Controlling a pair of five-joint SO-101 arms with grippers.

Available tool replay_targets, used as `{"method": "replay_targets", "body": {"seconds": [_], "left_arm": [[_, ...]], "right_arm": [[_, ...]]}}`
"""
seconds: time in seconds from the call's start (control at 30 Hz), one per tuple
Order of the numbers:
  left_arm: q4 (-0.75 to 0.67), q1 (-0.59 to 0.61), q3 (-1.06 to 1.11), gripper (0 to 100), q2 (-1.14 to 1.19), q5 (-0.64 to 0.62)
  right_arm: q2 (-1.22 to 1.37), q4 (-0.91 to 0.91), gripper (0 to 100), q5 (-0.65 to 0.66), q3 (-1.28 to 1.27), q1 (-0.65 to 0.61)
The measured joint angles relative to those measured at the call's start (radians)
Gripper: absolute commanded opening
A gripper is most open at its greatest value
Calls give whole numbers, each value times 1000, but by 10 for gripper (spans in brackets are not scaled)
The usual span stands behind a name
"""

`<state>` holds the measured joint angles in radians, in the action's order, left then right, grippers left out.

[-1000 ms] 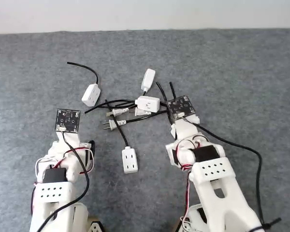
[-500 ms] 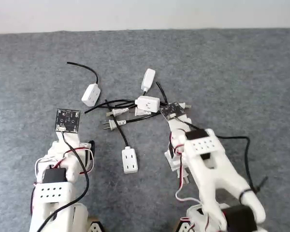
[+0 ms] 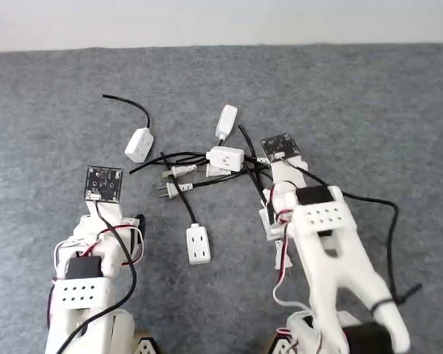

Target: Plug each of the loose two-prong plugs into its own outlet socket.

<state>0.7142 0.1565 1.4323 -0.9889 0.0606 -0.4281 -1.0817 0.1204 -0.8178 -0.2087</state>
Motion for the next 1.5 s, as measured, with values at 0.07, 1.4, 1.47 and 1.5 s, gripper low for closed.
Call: {"method": "replay_targets", "body": {"seconds": [0.07,1.4,1.47,1.5], "left_arm": [[0,0,0,193,0,0],[0,0,0,193,0,0],[0,0,0,193,0,0],[0,0,0,193,0,0]], "right_arm": [[-60,-3,13,-3,-37,-2],[-164,192,116,72,-321,-43],[-164,192,116,75,-321,-17],[-164,192,116,75,-321,2]]}}
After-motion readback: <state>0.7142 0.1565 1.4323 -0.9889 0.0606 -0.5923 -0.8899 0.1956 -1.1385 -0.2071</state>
